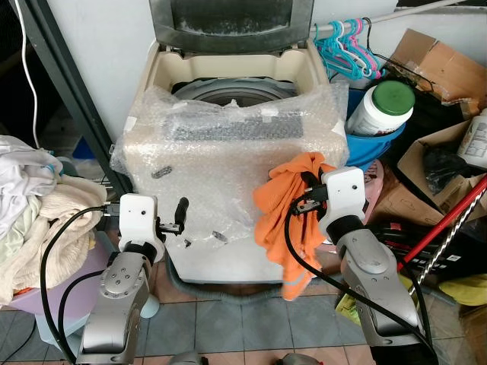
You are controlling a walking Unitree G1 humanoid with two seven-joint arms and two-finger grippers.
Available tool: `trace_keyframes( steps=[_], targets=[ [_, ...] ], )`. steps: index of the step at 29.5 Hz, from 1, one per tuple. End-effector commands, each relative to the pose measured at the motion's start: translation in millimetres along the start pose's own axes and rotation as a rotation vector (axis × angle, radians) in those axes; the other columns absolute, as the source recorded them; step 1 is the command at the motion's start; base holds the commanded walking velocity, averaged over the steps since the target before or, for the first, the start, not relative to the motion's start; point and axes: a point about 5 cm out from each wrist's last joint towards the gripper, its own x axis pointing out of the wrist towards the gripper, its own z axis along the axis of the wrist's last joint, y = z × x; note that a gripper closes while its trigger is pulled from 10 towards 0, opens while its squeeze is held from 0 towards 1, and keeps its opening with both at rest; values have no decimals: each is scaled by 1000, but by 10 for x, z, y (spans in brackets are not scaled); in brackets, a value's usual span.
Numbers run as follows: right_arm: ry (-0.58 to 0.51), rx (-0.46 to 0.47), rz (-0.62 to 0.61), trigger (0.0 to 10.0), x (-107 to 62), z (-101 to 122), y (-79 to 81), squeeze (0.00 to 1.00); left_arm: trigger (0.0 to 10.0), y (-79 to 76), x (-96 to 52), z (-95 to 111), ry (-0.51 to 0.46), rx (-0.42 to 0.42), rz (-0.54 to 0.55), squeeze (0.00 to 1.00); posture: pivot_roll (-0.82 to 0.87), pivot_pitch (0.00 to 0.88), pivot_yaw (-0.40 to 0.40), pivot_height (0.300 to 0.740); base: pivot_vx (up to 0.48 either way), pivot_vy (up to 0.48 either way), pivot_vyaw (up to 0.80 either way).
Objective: Clothes washing
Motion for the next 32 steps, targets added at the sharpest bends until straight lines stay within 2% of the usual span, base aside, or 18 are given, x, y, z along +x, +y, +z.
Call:
trace_keyframes(
  steps=[1,32],
  targets=[
    [-42,-3,5,10000,26,98,5,0,10000,20,-5,34,-8,13,7,0,-60,0,31,740,0,0,0],
    [-42,-3,5,10000,26,98,5,0,10000,20,-5,34,-8,13,7,0,-60,0,31,740,0,0,0]
  ],
)
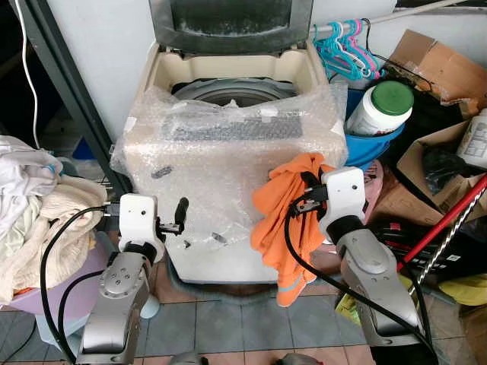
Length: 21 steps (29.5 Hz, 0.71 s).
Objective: Clothes washing
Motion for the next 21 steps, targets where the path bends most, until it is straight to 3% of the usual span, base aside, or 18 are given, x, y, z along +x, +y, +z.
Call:
trace_keyframes(
  steps=[1,11,12,14,15,18,21],
  targets=[
    [-42,-3,5,10000,26,98,5,0,10000,21,-5,34,-8,13,7,0,-60,0,31,740,0,0,0],
    [-42,-3,5,10000,26,98,5,0,10000,21,-5,34,-8,13,7,0,-60,0,31,740,0,0,0],
    [-44,3,6,10000,28,99,8,0,10000,21,-3,34,-8,13,7,0,0,0,0,740,0,0,0],
    [-22,-57,-111,10000,257,111,-154,0,10000,229,-20,270,-111,76,89,0,-26,0,15,740,0,0,0],
    [-10,-44,-108,10000,265,97,-160,0,10000,252,-30,295,-123,86,101,0,-25,0,14,740,0,0,0],
    [-28,-3,-114,10000,142,72,-143,0,10000,298,-74,255,-115,107,124,0,-20,0,0,740,0,0,0],
    [0,-20,-102,10000,78,-10,-106,0,10000,348,-119,167,-93,117,142,0,-24,0,-11,740,0,0,0]
  ],
)
